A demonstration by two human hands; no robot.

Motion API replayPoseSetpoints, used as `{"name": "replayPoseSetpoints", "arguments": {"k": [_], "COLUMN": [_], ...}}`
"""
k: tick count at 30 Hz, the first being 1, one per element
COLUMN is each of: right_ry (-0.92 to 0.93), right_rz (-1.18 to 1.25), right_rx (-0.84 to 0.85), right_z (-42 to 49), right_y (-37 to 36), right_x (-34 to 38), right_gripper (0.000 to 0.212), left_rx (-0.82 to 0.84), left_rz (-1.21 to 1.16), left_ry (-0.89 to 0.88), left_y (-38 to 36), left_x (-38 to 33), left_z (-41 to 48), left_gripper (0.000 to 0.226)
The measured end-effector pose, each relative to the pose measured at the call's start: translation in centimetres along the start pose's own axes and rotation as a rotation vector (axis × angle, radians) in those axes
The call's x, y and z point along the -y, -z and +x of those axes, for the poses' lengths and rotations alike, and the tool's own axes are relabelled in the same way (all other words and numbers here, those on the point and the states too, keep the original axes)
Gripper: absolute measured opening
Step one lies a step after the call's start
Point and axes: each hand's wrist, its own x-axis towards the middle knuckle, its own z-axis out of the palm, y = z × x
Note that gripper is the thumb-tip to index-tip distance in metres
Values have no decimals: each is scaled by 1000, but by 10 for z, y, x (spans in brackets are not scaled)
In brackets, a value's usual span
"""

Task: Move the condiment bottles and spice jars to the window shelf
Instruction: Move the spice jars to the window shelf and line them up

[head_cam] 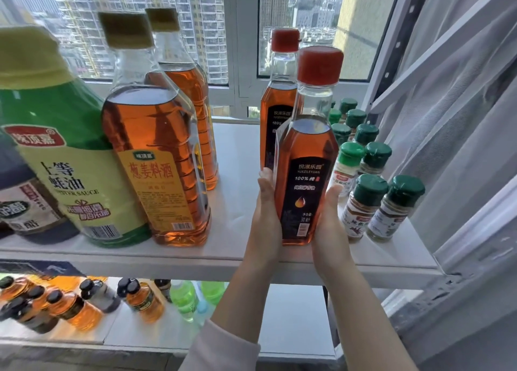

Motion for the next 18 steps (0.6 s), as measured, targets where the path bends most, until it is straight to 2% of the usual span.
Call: {"name": "replayPoseSetpoints", "arguments": {"k": [3, 7, 9, 12, 15, 18], "right_ry": [-18, -74, -92, -93, -86, -88], "right_rz": [-12, -60, -62, -47, -54, -34], "right_rx": [-19, -39, -44, -34, -21, 3], "right_z": [-2, -3, -3, -3, -3, -2], "right_y": [1, 3, 4, 6, 5, 5], "right_x": [0, 3, 3, 3, 1, 0], "right_gripper": [68, 61, 60, 62, 63, 80], "left_rx": [-3, -125, -186, -153, -69, 14], "left_rz": [0, -9, 45, 41, 14, -26], "left_ry": [33, 65, 42, 67, 128, 190], "left_y": [-1, 12, 21, 27, 26, 26], "left_x": [0, -9, -17, -20, -15, 1], "left_z": [-1, 13, 31, 59, 73, 81], "left_gripper": [80, 94, 87, 77, 99, 110]}}
